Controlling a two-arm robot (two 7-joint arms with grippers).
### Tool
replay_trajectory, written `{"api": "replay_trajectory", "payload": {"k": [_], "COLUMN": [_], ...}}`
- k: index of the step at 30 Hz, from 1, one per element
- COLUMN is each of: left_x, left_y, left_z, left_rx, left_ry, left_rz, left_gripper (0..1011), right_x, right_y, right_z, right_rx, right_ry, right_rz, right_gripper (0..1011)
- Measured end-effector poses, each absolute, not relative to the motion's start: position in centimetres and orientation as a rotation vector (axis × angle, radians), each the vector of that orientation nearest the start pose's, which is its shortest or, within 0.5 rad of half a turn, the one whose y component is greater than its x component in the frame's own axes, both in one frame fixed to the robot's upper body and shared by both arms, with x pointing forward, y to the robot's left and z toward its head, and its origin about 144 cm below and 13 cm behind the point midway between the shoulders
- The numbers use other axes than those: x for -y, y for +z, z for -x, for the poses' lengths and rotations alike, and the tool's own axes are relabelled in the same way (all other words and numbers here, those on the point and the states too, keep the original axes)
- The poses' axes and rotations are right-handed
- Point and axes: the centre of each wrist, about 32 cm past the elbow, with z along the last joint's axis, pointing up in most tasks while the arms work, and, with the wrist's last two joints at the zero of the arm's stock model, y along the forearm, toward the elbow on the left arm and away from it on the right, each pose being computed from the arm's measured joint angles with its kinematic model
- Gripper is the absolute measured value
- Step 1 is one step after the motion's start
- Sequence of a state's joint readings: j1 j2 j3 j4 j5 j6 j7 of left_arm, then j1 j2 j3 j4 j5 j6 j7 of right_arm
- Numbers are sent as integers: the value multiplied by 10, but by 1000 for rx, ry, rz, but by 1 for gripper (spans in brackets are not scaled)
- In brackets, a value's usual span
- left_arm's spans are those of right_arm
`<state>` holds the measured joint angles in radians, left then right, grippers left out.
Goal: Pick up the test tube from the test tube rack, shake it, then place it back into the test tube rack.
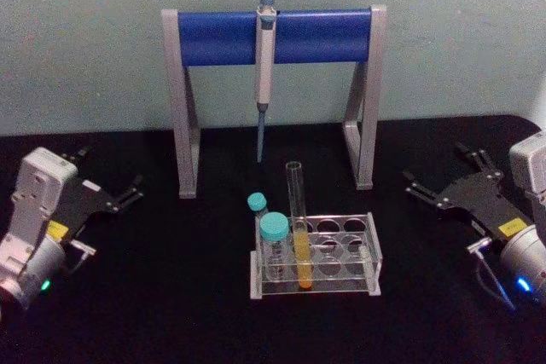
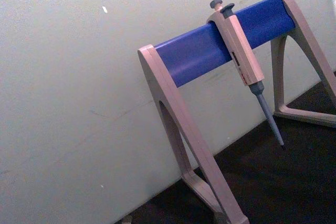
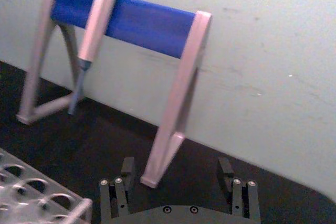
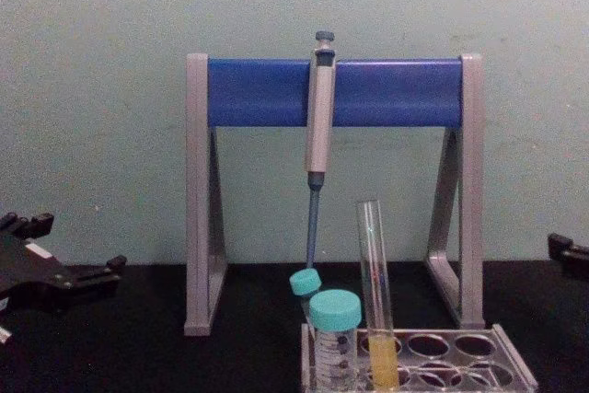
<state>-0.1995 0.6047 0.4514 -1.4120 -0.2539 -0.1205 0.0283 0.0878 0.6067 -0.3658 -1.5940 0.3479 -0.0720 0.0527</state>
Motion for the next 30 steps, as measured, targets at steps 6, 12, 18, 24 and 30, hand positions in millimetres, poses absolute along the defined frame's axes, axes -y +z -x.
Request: {"api": "replay_trajectory", "payload": {"k": [6, 12, 18, 24, 30], "left_x": [-310, -310, -310, -310, -310], "left_y": [1140, 1140, 1140, 1140, 1140], "left_z": [-489, -489, -489, -489, -489], "left_rx": [285, 285, 285, 285, 285], "left_ry": [1248, 1248, 1248, 1248, 1248], "left_rz": [-304, -304, -304, -304, -304], "left_gripper": [1001, 1001, 1001, 1001, 1001], "right_x": [282, 265, 251, 243, 237], "right_y": [1172, 1179, 1184, 1185, 1186], "right_z": [-449, -437, -426, -419, -420], "right_rx": [117, 69, 24, -30, -86], "right_ry": [-1115, -1028, -945, -898, -860], "right_rz": [122, 83, 59, 59, 78], "right_gripper": [1000, 1000, 1000, 1000, 1000]}}
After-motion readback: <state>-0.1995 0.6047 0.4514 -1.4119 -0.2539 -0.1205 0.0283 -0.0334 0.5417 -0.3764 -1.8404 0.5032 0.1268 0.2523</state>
